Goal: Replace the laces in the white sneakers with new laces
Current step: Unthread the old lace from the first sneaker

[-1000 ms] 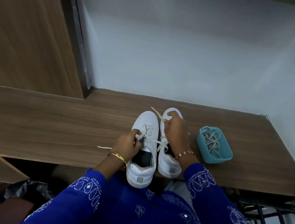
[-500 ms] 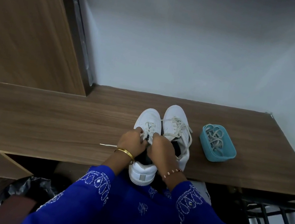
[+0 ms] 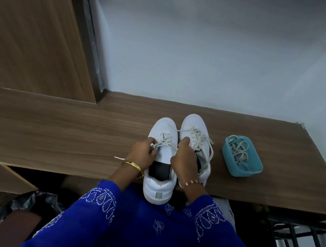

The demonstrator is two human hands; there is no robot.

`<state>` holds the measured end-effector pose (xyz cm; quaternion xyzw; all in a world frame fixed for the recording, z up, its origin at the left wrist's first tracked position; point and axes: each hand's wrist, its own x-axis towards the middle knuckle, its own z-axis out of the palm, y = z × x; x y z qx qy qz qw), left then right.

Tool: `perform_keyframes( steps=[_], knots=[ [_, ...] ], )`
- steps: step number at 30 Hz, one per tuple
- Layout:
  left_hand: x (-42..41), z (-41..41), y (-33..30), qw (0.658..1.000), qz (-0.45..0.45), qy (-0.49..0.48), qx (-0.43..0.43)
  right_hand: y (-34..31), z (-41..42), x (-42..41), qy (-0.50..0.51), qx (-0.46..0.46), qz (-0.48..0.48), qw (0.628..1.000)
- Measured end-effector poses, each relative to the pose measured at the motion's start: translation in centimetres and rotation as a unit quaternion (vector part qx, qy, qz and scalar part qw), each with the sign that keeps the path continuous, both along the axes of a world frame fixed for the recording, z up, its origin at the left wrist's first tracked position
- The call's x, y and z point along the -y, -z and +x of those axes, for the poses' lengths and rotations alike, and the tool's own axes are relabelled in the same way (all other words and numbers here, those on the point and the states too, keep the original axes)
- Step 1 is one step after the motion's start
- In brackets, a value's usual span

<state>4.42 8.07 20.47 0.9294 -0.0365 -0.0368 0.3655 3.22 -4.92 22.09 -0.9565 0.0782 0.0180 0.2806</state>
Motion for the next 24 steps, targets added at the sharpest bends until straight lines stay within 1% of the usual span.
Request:
perform_keyframes(
  steps=[3, 6, 9, 11, 13, 15, 17, 19, 22, 24],
  knots=[
    [-0.5, -0.7, 0.2, 1.0, -0.018, -0.002, -0.002, 0.0, -0.3, 0.3, -0.008, -0.005, 0.011, 1.0],
    [-0.8, -1.4, 0.5, 1.0, -0.009, 0.007, -0.01, 0.1, -1.0, 0.6, -0.049, -0.013, -0.007, 0.999],
    [-1.0, -1.7, 0.4, 1.0, -0.009, 0.015, -0.017, -0.1, -1.3, 1.1, -0.101, -0.038, 0.009, 0.994],
    [-1.1, -1.6, 0.3, 0.999, 0.003, 0.042, -0.014, -0.5, -0.9, 1.3, -0.09, -0.051, 0.03, 0.994],
    [-0.9, -1.2, 0.1, 0.998, 0.008, 0.055, -0.01, -1.0, -0.4, 1.2, -0.052, -0.022, 0.038, 0.998],
    [-0.6, -0.6, 0.0, 0.999, 0.015, 0.052, -0.002, -1.3, 0.1, 1.0, -0.041, 0.027, 0.011, 0.999],
    [-0.2, 0.1, -0.1, 0.998, 0.032, 0.05, 0.004, -1.0, 0.8, 0.8, -0.064, 0.042, -0.009, 0.997],
    [0.1, 0.5, -0.2, 0.998, 0.039, 0.04, 0.002, -0.6, 1.2, 0.6, -0.101, 0.038, -0.015, 0.994],
    [0.3, 0.8, -0.2, 1.0, 0.025, 0.016, 0.009, 0.1, 1.2, 0.4, -0.138, 0.024, -0.021, 0.99],
    [0.3, 0.7, -0.2, 1.0, 0.014, 0.007, 0.019, 0.4, 1.0, 0.3, -0.143, 0.027, -0.025, 0.989]
  ],
)
